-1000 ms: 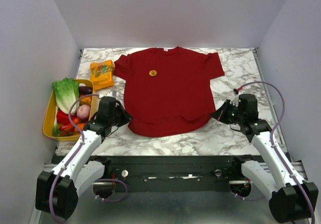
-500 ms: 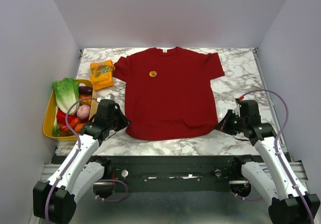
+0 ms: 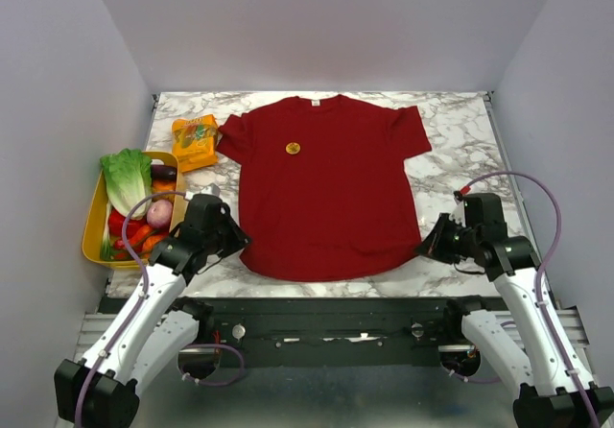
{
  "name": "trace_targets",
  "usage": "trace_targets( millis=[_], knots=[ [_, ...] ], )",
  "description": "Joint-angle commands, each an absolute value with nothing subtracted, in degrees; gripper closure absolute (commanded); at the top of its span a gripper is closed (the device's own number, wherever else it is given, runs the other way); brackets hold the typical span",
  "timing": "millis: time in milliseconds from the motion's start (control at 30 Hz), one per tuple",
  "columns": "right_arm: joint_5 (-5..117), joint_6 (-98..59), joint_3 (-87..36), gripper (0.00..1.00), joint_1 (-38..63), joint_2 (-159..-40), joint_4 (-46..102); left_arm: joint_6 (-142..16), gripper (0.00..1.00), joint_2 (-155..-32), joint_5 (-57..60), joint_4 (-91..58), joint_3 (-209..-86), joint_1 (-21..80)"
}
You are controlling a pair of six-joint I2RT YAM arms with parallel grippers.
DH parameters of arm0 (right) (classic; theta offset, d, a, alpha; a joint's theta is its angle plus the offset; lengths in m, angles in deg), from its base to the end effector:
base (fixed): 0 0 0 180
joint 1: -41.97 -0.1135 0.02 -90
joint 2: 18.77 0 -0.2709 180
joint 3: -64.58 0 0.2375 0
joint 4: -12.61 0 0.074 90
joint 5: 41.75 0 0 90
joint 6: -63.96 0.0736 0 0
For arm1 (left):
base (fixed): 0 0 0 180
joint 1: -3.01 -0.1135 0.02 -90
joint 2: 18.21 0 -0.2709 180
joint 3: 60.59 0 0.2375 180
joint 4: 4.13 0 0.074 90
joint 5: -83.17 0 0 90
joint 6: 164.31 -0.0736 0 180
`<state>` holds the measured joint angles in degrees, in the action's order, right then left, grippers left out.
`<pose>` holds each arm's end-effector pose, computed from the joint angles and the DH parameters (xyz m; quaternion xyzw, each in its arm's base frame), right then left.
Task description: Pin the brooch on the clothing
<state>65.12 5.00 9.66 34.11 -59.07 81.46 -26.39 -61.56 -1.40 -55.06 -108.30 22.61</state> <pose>0.1235 0.0386 0.2315 0.1450 0.9312 0.2328 0.2400 0.1494 -0.0606 0.2106 -0.2100 0.9041 -0.2420 0.2828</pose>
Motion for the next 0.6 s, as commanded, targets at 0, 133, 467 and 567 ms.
trace_targets(
  millis=[0, 133, 467, 567],
  knots=[
    [67.7, 2.3, 8.3, 0.85, 34.2, -59.4, 85.8, -24.7, 0.75, -59.8, -3.0, -58.1, -108.4, 24.1],
    [71.7, -0.1, 7.3, 0.36, 34.1, -60.1, 85.8, -24.7, 0.17, -58.6, -6.4, -59.5, -110.1, 24.5],
    [68.6, -2.0, 3.3, 0.0, 34.1, -59.7, 78.0, -29.6, 0.01, -64.6, -10.4, -55.2, -117.7, 24.5],
    [69.2, -2.4, 2.9, 0.0, 34.2, -60.8, 76.6, -30.9, 0.01, -66.7, -10.6, -53.7, -120.3, 24.5]
  ],
)
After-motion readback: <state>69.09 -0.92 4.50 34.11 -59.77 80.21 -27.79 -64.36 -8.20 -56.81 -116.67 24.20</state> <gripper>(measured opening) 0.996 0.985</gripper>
